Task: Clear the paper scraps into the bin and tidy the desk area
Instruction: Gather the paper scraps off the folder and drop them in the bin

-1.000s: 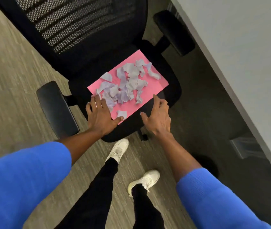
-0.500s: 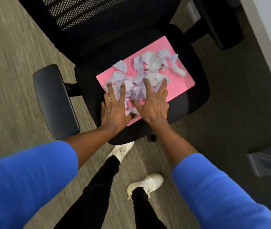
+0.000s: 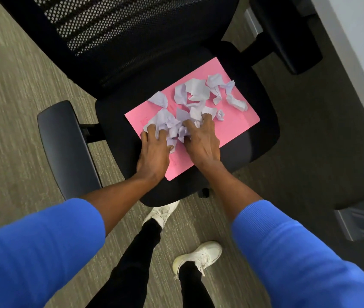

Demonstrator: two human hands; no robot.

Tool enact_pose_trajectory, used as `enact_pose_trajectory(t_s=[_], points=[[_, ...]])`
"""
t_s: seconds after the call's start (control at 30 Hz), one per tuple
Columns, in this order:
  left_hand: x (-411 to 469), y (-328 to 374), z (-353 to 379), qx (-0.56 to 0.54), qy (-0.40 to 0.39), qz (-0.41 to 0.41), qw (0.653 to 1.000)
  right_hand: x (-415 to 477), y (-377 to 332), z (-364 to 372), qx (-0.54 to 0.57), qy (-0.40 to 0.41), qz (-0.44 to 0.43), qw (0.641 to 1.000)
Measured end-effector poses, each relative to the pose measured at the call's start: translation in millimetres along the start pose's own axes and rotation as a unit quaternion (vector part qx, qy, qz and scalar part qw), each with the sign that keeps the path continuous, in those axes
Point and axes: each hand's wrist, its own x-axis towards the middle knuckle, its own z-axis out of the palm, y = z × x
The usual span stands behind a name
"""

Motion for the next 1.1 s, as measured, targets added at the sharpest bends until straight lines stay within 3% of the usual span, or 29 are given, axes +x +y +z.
enact_pose_trajectory(t_s=[0.53,0.83,1.1], points=[[-19.0,4.0,-14.2,-0.062,0.079,0.004,0.995,-18.6,4.8,-49.3,0.133,0.158,-0.028,0.978],[-43.3,25.5,-9.6,-0.103,0.095,-0.005,0.99,-52.9,29.4,-64.0,0.166,0.194,0.036,0.966],[-82.5,77.5,23.4,-0.108,0.051,0.093,0.988,-133.9,78.4,-45.2,0.209,0.236,0.155,0.936]])
